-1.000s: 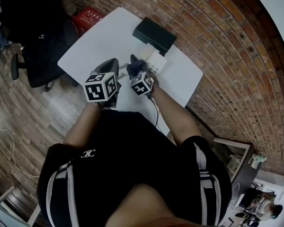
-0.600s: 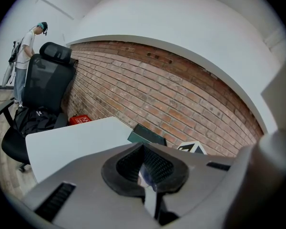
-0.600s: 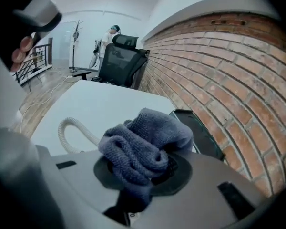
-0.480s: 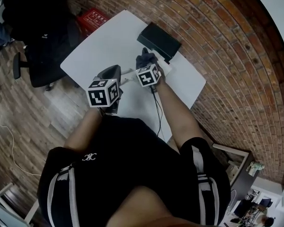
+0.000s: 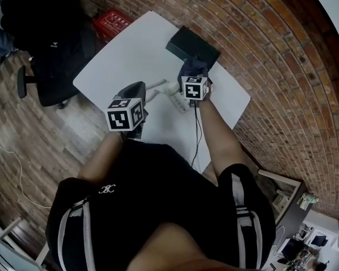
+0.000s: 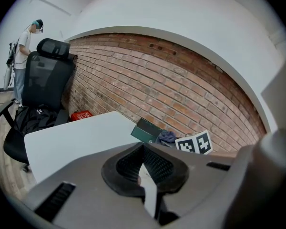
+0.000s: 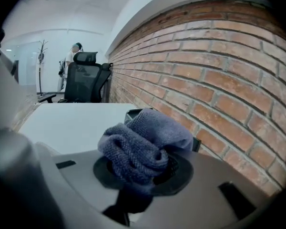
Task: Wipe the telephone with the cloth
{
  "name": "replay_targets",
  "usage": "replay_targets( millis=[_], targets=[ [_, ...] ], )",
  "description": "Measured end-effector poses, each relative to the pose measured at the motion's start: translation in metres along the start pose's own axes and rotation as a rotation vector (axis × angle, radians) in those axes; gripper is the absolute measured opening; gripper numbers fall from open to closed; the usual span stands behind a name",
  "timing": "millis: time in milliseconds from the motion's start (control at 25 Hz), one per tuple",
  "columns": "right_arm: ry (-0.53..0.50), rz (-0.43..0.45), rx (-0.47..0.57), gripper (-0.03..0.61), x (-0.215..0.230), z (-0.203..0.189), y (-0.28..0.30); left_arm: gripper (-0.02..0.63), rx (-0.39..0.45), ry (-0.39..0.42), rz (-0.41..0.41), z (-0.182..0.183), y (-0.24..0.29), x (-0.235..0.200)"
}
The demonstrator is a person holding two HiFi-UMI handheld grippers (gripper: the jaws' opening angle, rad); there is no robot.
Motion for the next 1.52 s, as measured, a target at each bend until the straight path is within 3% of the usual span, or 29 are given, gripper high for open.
replay_targets(
  millis=[280,400,480,720,840,1040,1160,1320,1520],
  targets=[
    [0.132,-0.141,-0.038,0.077,0.06,-0.02,0.003,-0.008,-0.028,0.014,-0.008,0.001,0.012,0.001],
    [0.203,-0.137,-0.145,0.074,0.074,-0.048,0.003,-0.008,-0.034,0.019,-0.017,0.001,0.015,0.004],
    [0.259,-0.115,-0.147,0.074,0.078,-0.058,-0.003,-0.008,-0.037,0.026,-0.025,0.0,0.016,0.007],
    [0.424,-0.078,0.03,0.072,0.073,-0.051,-0.054,-0.008,-0.015,0.049,-0.049,-0.001,0.007,0.021],
    [0.427,-0.059,0.162,0.072,0.066,-0.04,-0.098,-0.008,0.003,0.07,-0.054,-0.002,-0.002,0.029],
    [0.411,-0.074,0.429,0.067,0.062,-0.017,-0.198,-0.008,0.094,0.216,0.009,-0.004,-0.029,0.041],
    [0.434,-0.087,0.554,0.063,0.054,-0.021,-0.253,-0.008,0.131,0.26,0.02,-0.003,-0.04,0.044],
    [0.44,-0.158,0.581,0.057,0.043,-0.051,-0.301,-0.008,0.159,0.328,0.023,-0.007,-0.044,0.058],
    [0.472,-0.203,0.571,0.057,0.043,-0.079,-0.318,-0.008,0.161,0.419,-0.012,-0.006,-0.033,0.083]
  ],
)
Point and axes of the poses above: the fingertips, and each gripper's own axes: y forward along the fingers, x to its right, z out of its top, the point moved 4 cm from there along -y, backward along the fingers, and after that the axes turned 7 degrees about -x, right-handed, at the moved point
